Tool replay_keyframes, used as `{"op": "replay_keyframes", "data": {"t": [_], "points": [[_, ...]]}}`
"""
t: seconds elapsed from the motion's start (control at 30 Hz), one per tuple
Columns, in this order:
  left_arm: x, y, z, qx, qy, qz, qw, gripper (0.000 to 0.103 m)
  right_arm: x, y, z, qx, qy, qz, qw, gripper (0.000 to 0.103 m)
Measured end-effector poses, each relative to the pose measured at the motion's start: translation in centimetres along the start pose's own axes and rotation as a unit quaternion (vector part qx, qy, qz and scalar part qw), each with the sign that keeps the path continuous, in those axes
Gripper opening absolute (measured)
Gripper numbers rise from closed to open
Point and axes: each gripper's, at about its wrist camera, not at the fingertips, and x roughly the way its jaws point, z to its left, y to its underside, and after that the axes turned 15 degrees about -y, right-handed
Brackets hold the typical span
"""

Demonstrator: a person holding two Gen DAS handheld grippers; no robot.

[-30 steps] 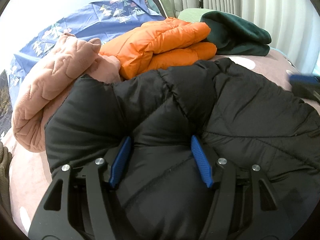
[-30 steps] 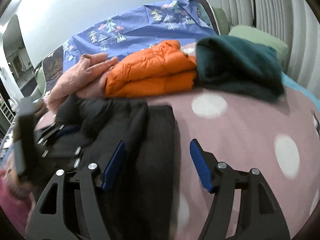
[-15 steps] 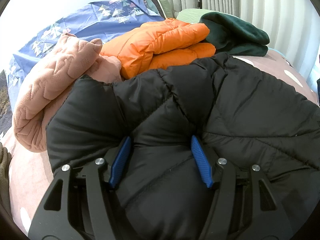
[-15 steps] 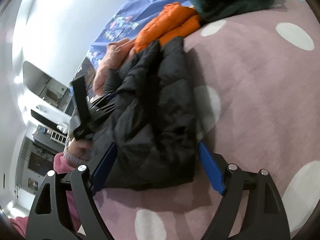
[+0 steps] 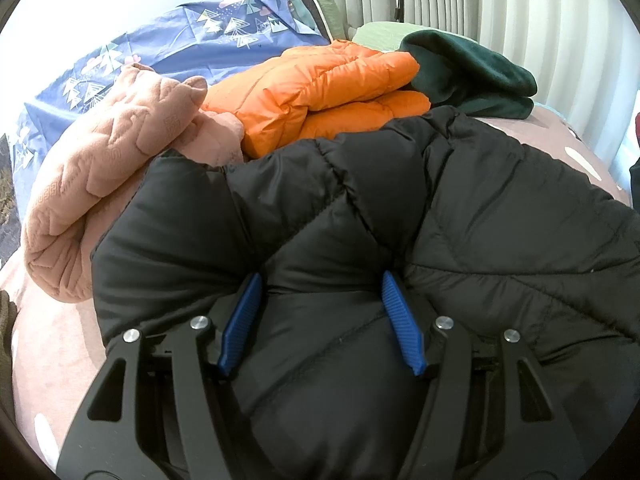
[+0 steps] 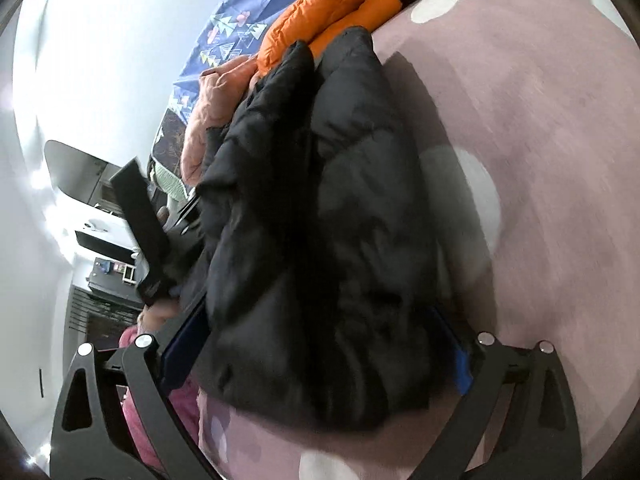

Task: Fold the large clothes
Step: 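Lift the black jacket off the pink and orange jackets with both grippers, then carry the black jacket with both grippers toward the brown garment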

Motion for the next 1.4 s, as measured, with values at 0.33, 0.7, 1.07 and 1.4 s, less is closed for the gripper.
{"op": "replay_keyframes", "data": {"t": [0.33, 0.7, 1.07, 1.4], "points": [[-0.7, 0.3, 0.2, -0.007, 0.006, -0.014, 0.9999, 0.063, -0.6, 2.1, -0.5, -0.036, 0.02, -0.033, 0.999, 0.046], [-1.2, 0.2, 1.1, -0.019, 0.022, -0.019, 0.9994, 0.065, 0.3, 2.8, 0.3, -0.087, 0.057, -0.051, 0.993, 0.047], [-4.1, 3.1, 11.3, -0.177, 0.048, -0.001, 0.9831, 0.101, 1.6, 2.9, 0.8, -0.106, 0.067, -0.057, 0.99, 0.049], [1.4, 7.1, 11.3, -0.3, 0.252, 0.102, 0.9142, 0.101, 1.7, 2.8, 0.9, -0.104, 0.066, -0.057, 0.991, 0.05]]}}
